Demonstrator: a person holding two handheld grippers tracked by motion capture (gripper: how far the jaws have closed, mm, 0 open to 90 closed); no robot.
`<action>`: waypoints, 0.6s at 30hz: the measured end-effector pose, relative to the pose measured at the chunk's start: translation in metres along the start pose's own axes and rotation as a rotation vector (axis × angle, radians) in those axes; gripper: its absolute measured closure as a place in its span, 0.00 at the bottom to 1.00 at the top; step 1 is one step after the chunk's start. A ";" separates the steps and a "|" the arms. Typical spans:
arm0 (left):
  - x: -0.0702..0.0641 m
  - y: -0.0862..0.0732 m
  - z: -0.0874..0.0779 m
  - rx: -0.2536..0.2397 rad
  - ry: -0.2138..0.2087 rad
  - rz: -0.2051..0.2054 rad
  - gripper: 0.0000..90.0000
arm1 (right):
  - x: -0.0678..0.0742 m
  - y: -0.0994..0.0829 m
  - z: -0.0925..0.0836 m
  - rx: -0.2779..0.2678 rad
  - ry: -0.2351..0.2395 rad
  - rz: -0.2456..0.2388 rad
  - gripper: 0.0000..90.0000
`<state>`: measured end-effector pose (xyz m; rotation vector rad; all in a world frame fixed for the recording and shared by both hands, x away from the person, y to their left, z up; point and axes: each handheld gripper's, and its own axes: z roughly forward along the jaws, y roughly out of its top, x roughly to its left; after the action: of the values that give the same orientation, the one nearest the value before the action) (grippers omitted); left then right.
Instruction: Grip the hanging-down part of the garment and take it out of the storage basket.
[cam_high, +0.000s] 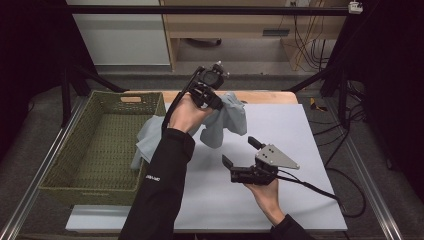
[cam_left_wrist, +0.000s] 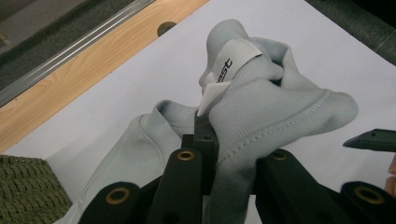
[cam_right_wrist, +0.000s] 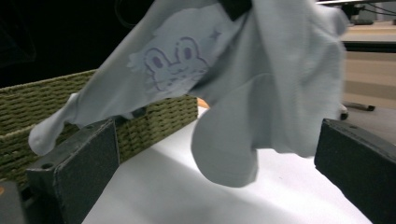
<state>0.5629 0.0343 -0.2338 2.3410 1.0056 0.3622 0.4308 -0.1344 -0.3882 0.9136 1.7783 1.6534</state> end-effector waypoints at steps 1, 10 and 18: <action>0.000 0.000 0.000 0.003 0.000 0.000 0.91 | 0.002 0.001 0.002 0.003 0.003 0.005 0.00; 0.000 0.000 0.000 0.000 0.000 0.001 0.91 | 0.016 0.003 0.025 0.005 0.030 0.003 0.00; 0.001 -0.002 -0.001 -0.001 0.001 -0.001 0.91 | 0.021 0.011 0.048 0.000 0.019 0.009 0.00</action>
<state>0.5620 0.0365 -0.2337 2.3401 1.0063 0.3633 0.4558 -0.0874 -0.3806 0.9098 1.7895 1.6735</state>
